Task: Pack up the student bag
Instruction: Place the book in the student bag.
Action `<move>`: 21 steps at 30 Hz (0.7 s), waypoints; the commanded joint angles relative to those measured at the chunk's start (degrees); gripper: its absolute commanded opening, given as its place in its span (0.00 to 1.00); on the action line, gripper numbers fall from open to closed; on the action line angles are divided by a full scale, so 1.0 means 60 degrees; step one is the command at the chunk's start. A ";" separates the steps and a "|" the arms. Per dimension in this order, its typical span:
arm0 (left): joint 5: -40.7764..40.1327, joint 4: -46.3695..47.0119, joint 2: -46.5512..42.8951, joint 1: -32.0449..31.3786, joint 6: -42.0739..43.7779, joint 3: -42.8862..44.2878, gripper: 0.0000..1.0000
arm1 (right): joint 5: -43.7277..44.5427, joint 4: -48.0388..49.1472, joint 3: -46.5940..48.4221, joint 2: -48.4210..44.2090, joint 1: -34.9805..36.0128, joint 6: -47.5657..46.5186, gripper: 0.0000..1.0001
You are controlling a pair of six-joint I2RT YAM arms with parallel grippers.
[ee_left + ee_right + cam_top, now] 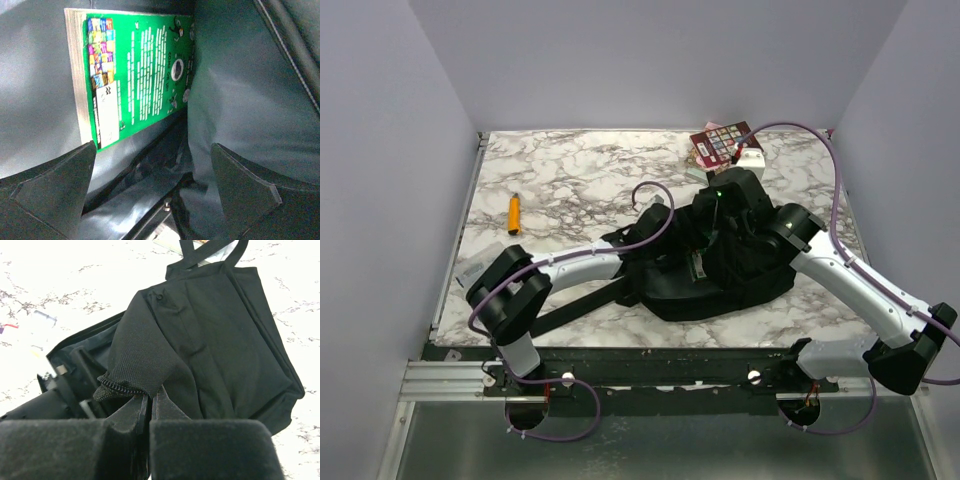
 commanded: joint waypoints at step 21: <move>0.0703 -0.2383 -0.8935 0.2318 0.7226 -0.1943 0.98 | -0.6542 0.3267 -0.3821 0.0053 -0.0218 0.0887 0.25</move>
